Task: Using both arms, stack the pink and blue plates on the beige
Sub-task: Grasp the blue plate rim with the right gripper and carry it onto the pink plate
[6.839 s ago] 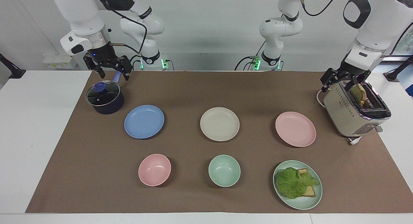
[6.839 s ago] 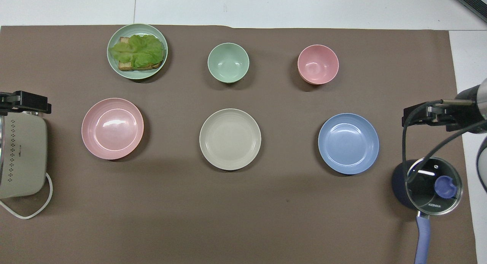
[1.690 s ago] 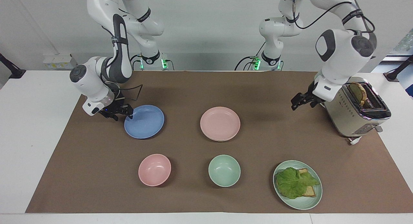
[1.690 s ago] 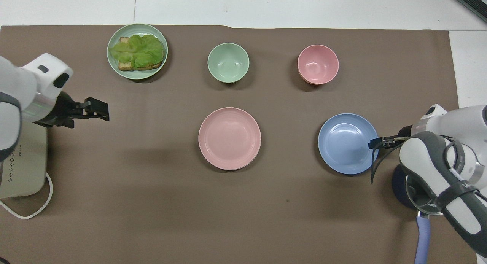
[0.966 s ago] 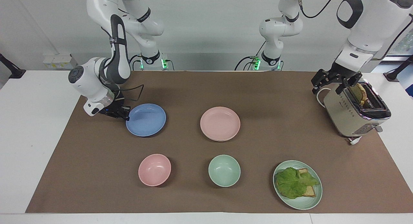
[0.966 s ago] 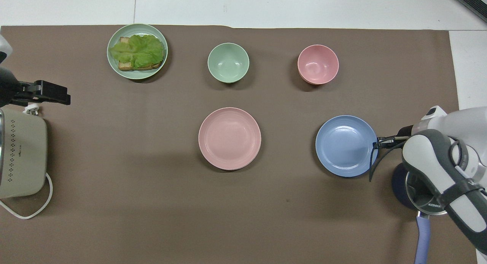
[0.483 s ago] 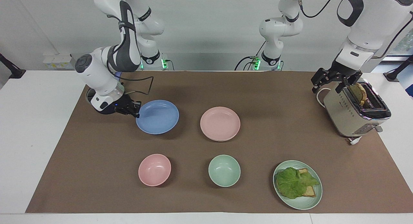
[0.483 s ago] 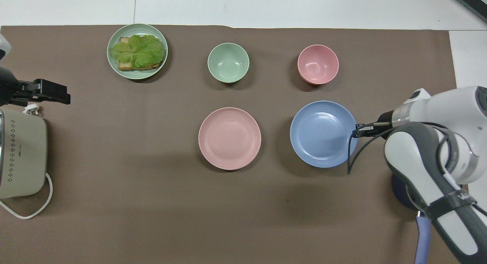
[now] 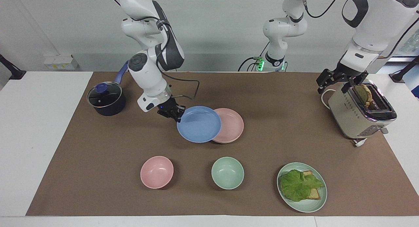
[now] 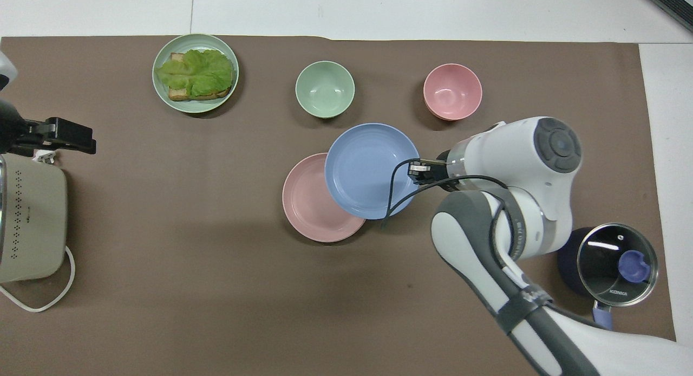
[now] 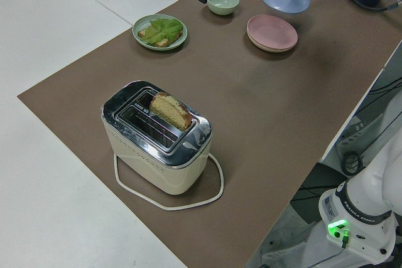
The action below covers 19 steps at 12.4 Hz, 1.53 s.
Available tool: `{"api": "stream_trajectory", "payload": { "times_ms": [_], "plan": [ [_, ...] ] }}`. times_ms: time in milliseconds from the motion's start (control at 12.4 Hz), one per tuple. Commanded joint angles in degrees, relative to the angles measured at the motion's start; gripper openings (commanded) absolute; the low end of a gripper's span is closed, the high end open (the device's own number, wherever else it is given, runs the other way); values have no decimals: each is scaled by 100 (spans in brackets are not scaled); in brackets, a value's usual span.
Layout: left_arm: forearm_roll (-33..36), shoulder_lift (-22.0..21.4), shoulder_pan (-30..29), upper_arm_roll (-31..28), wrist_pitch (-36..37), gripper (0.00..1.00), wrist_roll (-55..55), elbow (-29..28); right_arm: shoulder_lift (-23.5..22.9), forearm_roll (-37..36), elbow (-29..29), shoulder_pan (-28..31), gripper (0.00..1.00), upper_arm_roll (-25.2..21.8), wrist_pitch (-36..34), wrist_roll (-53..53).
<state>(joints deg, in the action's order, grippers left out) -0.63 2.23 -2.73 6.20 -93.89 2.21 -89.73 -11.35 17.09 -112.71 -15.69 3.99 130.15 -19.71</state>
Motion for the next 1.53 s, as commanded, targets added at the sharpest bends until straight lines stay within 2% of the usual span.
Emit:
{"api": "stream_trajectory", "payload": {
  "times_ms": [0,161,402,563,805,885,966,1046,1207,1448],
  "plan": [
    [134,49,18,5,126,100,69,123,-262,163,189,-390,0,-21,72,-497],
    [99,49,18,-4,126,100,87,123,-192,163,22,-487,0,-21,63,-516],
    [90,49,-61,-48,117,100,96,123,-349,163,12,-732,0,-29,150,-630],
    [90,49,-70,-75,126,100,96,123,-438,163,-32,-760,0,-21,528,-604],
    [90,49,-53,-75,126,100,96,123,-447,163,-41,-769,0,-21,459,-569],
    [90,49,-61,-75,126,100,96,123,-447,163,-41,-760,3,-21,441,-577],
    [90,49,-70,-75,126,100,96,123,-429,163,-58,-760,10,-21,398,-595],
    [90,49,-70,-75,126,100,96,123,-412,172,-58,-769,24,-21,267,-613],
    [90,49,-62,-75,126,100,96,123,-377,163,-49,-760,100,-29,-32,-787],
    [90,49,-70,-75,126,100,96,123,-193,50,64,-673,100,-56,-384,-912]
  ]
}}
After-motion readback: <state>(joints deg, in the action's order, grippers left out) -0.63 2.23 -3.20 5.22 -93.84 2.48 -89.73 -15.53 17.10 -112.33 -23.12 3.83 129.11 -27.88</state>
